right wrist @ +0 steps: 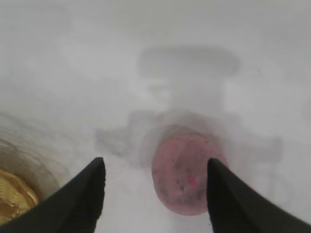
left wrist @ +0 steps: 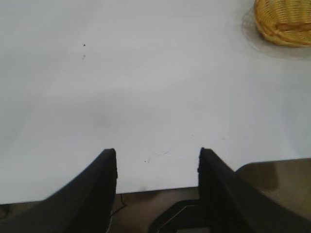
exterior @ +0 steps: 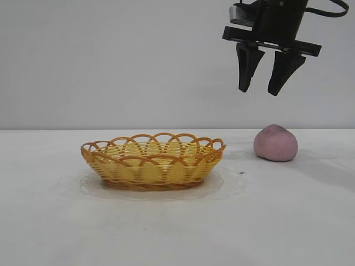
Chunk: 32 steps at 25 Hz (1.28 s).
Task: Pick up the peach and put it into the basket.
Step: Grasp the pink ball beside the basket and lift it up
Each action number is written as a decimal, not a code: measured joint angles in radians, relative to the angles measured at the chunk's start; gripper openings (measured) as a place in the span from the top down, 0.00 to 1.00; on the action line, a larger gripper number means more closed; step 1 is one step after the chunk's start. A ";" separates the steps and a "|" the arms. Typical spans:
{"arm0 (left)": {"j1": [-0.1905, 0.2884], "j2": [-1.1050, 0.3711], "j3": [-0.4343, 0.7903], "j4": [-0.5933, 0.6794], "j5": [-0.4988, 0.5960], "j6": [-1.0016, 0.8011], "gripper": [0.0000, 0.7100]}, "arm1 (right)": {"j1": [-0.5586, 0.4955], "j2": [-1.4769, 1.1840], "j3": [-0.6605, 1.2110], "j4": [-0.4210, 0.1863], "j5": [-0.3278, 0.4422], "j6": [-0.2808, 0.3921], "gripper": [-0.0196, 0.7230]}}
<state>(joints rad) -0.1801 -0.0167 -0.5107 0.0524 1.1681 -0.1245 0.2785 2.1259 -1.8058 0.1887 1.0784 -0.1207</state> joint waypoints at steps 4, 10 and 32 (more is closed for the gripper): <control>0.000 -0.002 0.021 0.018 -0.029 0.023 0.48 | 0.000 0.001 0.000 -0.006 0.012 0.000 0.40; 0.000 -0.002 0.024 0.018 -0.036 0.025 0.48 | 0.000 0.001 0.000 -0.040 0.045 0.000 0.40; 0.269 -0.002 0.026 0.018 -0.044 0.029 0.48 | 0.107 -0.056 0.000 0.008 0.095 -0.081 0.97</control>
<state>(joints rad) 0.0894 -0.0189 -0.4850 0.0708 1.1243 -0.0951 0.3853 2.0701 -1.8058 0.1971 1.1733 -0.2018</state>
